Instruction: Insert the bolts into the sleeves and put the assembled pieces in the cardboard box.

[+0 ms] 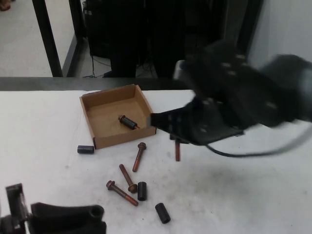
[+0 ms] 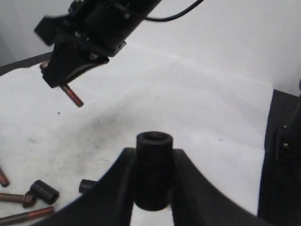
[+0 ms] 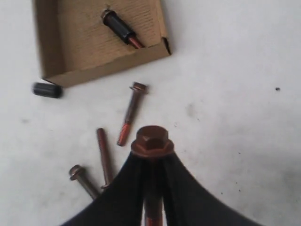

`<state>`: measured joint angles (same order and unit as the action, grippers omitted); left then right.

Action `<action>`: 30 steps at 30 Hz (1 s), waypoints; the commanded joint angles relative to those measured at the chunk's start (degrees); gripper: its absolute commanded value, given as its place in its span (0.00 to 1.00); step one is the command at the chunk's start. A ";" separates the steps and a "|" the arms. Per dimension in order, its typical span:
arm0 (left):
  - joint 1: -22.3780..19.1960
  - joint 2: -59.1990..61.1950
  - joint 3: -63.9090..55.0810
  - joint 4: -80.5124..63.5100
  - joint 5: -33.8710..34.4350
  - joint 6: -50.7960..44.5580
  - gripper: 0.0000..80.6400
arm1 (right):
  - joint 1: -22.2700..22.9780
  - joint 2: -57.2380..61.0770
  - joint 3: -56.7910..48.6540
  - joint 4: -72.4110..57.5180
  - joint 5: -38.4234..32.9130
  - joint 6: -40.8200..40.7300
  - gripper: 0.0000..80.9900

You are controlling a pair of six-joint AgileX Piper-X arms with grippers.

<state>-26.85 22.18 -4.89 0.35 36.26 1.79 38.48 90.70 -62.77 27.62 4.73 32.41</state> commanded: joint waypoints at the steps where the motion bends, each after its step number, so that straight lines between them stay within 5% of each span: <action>1: -5.14 0.20 0.14 -2.95 -5.25 -2.38 0.01 | 0.47 -11.57 10.19 -10.12 -2.50 -0.67 0.00; 11: -17.06 15.28 0.14 -17.74 -13.19 -3.09 0.01 | 7.71 -29.67 25.10 -21.32 -4.73 -6.21 0.00; 20: -17.69 36.81 0.14 -40.91 -14.39 -10.46 0.01 | 16.49 -31.34 29.17 -28.98 -4.73 -7.59 0.00; 30: -17.82 49.50 0.14 -59.09 -11.96 -21.19 0.01 | 18.18 -31.34 29.42 -28.73 -3.75 -11.73 0.00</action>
<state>-44.34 69.47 -4.70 -50.78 19.82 -15.49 56.51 60.13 -33.24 0.38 0.48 21.95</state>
